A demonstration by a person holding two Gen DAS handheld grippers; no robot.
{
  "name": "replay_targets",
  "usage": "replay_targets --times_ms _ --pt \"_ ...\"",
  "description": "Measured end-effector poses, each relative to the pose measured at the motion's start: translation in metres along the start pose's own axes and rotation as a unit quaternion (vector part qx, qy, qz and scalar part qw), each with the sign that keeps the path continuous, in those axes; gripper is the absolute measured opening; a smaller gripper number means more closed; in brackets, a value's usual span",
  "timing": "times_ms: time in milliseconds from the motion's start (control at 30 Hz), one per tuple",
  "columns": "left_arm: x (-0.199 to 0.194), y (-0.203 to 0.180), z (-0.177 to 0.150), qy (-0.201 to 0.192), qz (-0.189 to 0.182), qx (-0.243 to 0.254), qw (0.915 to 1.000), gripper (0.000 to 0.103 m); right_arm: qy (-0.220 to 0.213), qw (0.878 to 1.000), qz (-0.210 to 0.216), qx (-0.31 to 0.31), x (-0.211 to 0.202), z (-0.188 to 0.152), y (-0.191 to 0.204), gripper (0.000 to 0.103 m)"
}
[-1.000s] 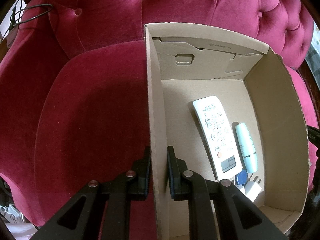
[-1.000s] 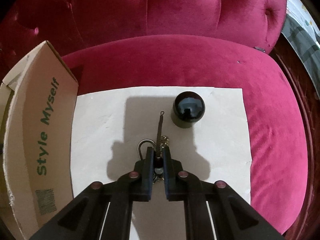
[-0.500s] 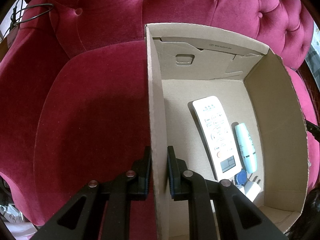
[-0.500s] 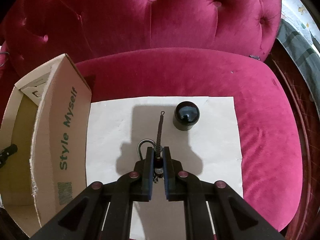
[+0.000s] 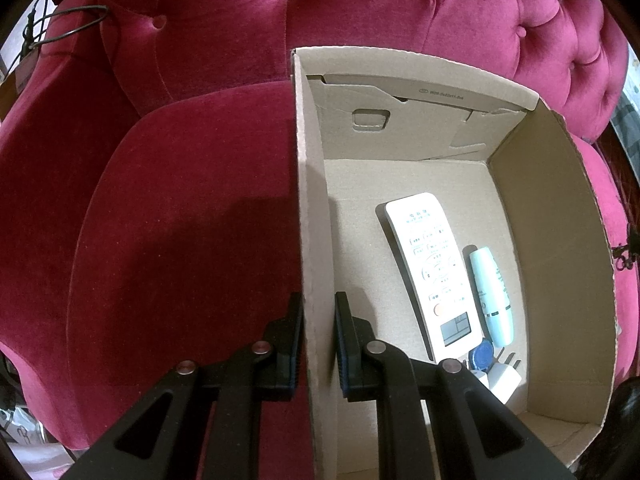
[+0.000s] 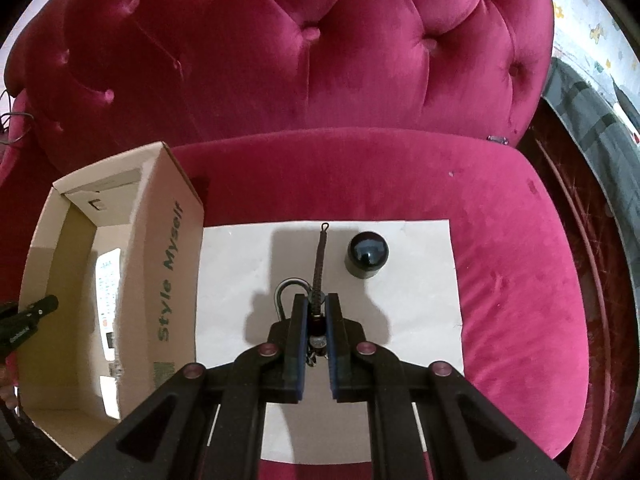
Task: Organize rigid objects
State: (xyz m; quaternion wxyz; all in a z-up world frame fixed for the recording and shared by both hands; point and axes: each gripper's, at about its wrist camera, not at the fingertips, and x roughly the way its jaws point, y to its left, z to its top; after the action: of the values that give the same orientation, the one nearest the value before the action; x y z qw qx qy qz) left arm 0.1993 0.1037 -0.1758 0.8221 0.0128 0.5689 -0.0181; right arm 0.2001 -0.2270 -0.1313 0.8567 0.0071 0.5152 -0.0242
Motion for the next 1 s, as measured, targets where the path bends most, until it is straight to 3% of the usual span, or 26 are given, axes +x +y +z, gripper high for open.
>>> replay_targets --times_ms 633,1000 --pt "0.001 0.002 -0.001 0.000 -0.002 -0.001 1.0000 0.015 -0.040 0.999 0.008 -0.032 -0.055 0.018 0.035 0.007" --pt "0.001 0.003 -0.001 0.000 -0.003 0.000 1.0000 0.015 -0.064 0.995 0.033 -0.062 -0.080 0.028 0.070 0.007"
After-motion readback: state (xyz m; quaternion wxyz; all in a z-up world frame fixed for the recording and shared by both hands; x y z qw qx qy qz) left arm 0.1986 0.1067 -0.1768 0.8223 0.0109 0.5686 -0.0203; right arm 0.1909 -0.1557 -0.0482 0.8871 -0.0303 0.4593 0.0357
